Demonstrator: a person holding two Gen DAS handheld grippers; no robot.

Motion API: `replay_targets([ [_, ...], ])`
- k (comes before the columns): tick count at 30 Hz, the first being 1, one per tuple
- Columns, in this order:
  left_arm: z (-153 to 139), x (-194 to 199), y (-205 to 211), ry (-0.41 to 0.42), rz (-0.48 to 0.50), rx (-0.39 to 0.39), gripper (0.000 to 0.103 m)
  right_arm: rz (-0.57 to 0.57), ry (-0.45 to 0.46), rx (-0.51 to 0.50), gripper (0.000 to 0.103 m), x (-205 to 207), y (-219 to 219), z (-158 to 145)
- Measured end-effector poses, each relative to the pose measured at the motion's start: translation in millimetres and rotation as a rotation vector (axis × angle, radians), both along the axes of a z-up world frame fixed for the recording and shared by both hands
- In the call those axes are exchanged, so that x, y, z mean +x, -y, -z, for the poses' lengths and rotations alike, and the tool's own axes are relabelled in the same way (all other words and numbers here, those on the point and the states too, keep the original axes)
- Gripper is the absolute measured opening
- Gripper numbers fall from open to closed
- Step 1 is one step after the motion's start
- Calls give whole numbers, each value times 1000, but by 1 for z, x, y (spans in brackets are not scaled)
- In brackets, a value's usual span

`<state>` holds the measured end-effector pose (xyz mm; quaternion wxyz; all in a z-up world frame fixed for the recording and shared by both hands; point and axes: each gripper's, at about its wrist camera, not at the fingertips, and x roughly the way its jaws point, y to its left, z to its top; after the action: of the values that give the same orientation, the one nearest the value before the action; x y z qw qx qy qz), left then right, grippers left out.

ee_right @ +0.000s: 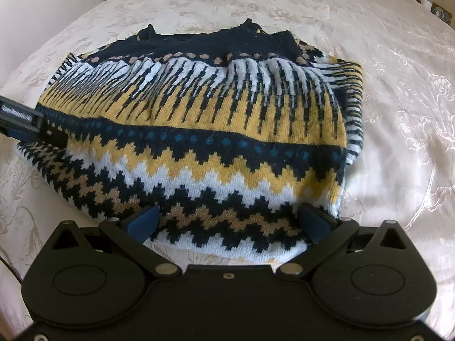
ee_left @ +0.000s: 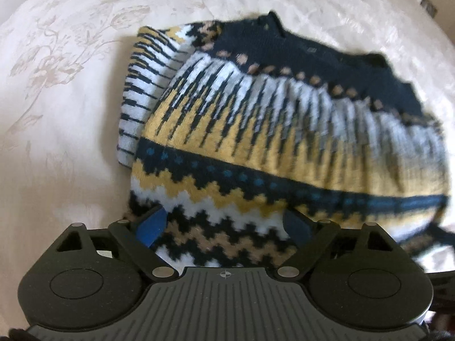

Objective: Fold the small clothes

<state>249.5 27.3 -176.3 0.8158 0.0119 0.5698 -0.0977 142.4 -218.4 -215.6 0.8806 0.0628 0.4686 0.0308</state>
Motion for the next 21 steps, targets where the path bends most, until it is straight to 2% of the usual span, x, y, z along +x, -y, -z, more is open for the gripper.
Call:
replay_targets([
  [4,-27,-5,11,53,21,-29,89,1,16,9,103,-3,1,0],
  [9,-46,9,50,101,78,-35,89,0,23,23,103,-4,3,0],
  [13,-41,26,82,120,117,4,89,-8,8,54,103,-5,7,-1],
  [21,0,51,113,32,135,120,89,2,-18,189,103,-7,27,-6],
])
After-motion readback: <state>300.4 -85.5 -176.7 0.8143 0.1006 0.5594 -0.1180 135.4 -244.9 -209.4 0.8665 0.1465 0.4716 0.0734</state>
